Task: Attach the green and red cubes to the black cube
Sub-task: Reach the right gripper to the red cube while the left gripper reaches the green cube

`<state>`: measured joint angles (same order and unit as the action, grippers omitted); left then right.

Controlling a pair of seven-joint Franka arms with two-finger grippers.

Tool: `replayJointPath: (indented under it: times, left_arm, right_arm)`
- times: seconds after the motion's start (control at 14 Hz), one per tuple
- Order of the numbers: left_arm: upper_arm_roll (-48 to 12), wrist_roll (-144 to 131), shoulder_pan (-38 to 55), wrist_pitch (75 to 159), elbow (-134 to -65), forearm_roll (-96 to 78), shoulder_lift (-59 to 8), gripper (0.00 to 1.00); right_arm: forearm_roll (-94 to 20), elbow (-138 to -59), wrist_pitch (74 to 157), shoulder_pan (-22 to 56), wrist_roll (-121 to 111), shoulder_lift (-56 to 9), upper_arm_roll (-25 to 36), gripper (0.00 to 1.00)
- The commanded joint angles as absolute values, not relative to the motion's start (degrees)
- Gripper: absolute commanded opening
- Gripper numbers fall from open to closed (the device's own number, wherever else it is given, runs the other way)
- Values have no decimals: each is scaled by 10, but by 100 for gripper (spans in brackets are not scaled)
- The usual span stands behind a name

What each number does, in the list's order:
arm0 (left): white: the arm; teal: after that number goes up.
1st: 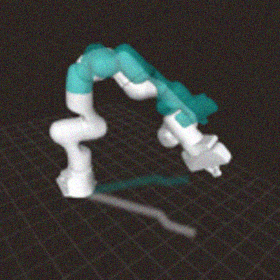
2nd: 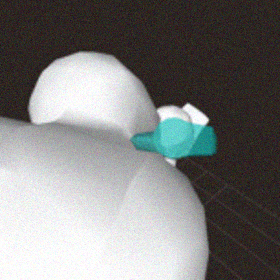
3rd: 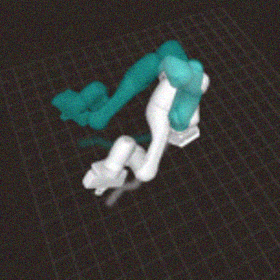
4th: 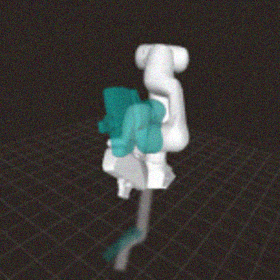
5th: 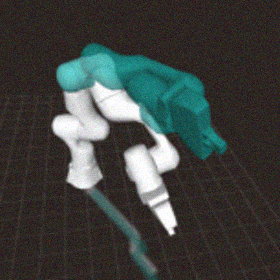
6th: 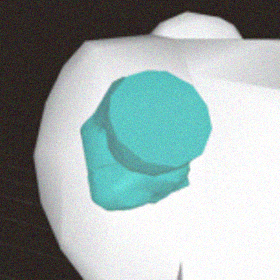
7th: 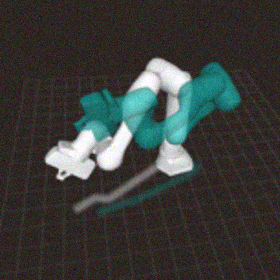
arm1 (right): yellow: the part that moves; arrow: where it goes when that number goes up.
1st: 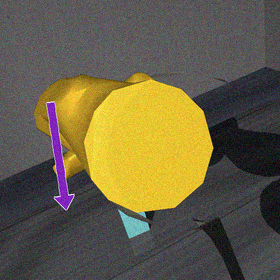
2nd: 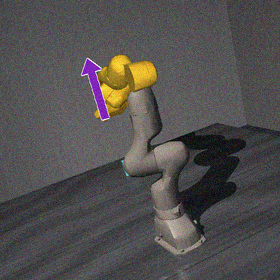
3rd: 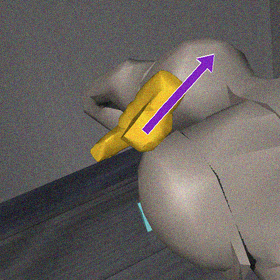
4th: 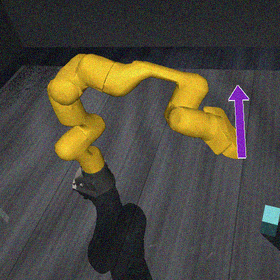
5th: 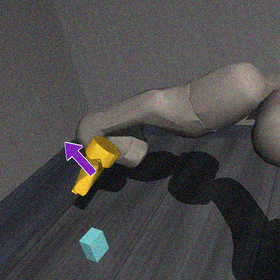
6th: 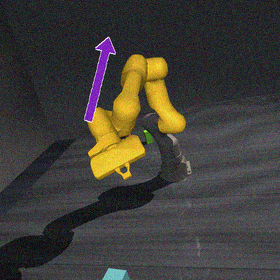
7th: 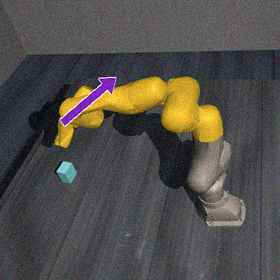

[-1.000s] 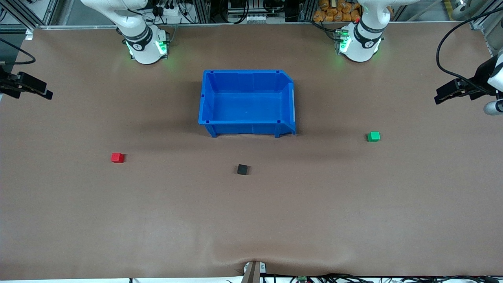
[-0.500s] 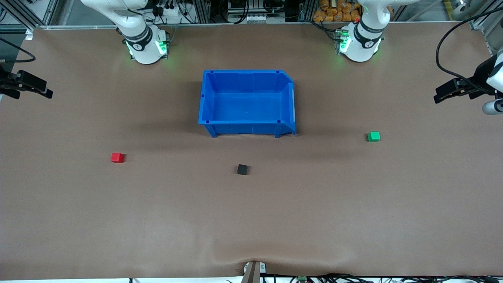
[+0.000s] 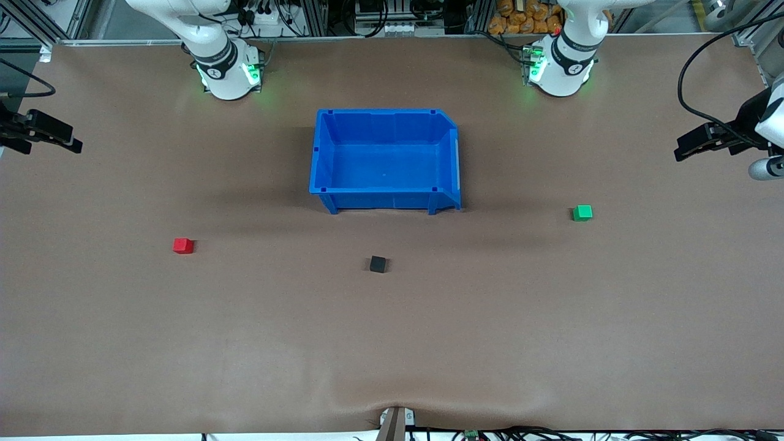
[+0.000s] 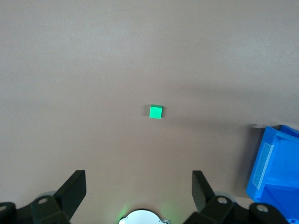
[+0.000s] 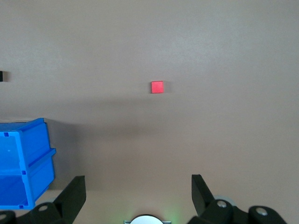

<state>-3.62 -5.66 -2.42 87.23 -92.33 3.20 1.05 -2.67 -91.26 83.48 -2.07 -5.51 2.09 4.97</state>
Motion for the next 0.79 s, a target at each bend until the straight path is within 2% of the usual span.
replayJointPath:
  times: [0.0, 0.71]
  left_arm:
    - [-40, -57, -26, 864, -922, 26, 10, 100]
    - [-41, -58, -23, 907, -933, 23, -31, 100]
  right_arm:
    - [-29, -909, 828, -27, -62, 18, 46, 100]
    - [-33, -909, 829, -22, -63, 2, 45, 100]
